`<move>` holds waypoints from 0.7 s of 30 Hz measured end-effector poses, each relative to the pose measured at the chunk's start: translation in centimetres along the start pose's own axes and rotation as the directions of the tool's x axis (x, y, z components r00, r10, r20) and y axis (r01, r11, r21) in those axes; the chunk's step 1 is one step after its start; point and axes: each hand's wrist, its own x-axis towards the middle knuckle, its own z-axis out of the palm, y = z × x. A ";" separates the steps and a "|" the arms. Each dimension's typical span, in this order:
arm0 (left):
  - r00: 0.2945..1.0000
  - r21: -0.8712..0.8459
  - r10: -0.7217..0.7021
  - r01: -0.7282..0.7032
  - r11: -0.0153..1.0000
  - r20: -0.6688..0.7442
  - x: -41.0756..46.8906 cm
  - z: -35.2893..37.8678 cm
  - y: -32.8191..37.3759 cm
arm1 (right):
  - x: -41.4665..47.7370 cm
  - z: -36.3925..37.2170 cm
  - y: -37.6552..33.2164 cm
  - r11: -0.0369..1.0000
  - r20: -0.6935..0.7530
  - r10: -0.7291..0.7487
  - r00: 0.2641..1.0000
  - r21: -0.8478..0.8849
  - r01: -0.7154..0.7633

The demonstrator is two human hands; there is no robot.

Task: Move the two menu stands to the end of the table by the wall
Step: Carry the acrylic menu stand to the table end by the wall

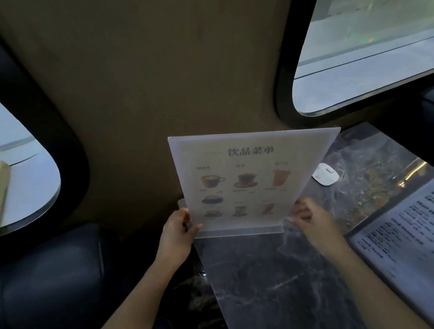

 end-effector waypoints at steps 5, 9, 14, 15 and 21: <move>0.999 0.177 -0.023 0.016 0.984 0.039 0.5 1.1 -1.1 | -0.1 1.5 1.2 0.994 -0.012 -0.033 0.999 -0.109 0.031; 1.000 0.263 -0.009 0.009 0.965 -0.004 1.1 1.3 -1.6 | 0.5 2.3 1.6 0.986 -0.021 -0.055 0.998 -0.159 0.051; 0.999 0.308 0.044 -0.046 0.950 0.014 1.6 1.4 -2.6 | 1.5 3.6 2.3 0.974 -0.051 -0.072 0.996 -0.218 0.059; 0.998 0.309 0.067 -0.068 0.949 0.014 1.7 1.3 -2.8 | 1.8 3.7 2.3 0.972 -0.052 -0.083 0.995 -0.223 0.069; 0.989 0.316 0.147 -0.138 0.939 -0.006 2.0 1.3 -3.5 | 4.1 3.8 2.1 0.962 0.019 -0.081 0.997 -0.259 0.083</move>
